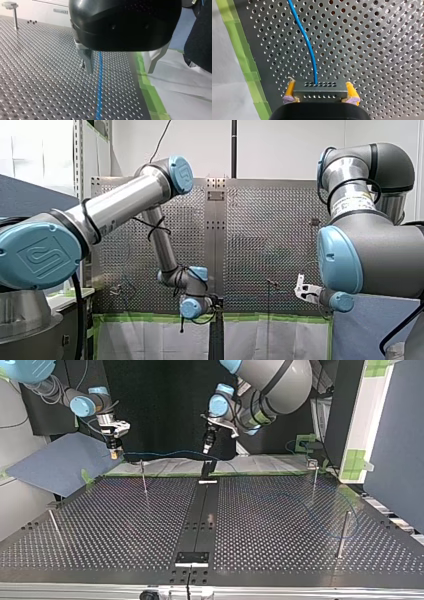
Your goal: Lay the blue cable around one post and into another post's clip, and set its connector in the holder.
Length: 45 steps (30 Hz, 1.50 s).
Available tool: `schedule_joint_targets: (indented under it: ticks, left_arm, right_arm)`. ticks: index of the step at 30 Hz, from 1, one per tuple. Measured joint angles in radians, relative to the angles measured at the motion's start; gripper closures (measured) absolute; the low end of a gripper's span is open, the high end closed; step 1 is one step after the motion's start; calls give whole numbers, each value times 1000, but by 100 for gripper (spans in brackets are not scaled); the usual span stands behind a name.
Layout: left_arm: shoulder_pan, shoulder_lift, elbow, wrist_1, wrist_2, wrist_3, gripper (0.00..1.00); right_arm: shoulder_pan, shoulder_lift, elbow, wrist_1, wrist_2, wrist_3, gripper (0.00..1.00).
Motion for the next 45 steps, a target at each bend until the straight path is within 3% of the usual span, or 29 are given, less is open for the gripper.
schedule_joint_targets:
  ticks: [5, 10, 15, 23, 36, 45]
  left_arm:
    - [-26, 42, 9, -18, -4, 11, 0]
    - [-39, 65, 16, -29, -4, -8, 0]
    - [-41, 47, 20, -52, -4, -13, 0]
    - [-50, 1, 27, -76, -29, 20, 0]
    - [-50, -4, 107, -118, -64, -9, 0]
    - [-40, -4, 118, -126, -78, -14, 0]
  right_arm:
    - [0, 0, 0, 0, 0, 0, 100]
    - [0, 0, 0, 1, 0, 0, 100]
    - [-2, 0, 0, 1, 0, 0, 100]
    - [-3, 0, 0, 0, 0, 3, 100]
    - [-3, 0, 0, 1, -1, 2, 100]
    - [-3, 0, 0, 1, -1, 2, 100]
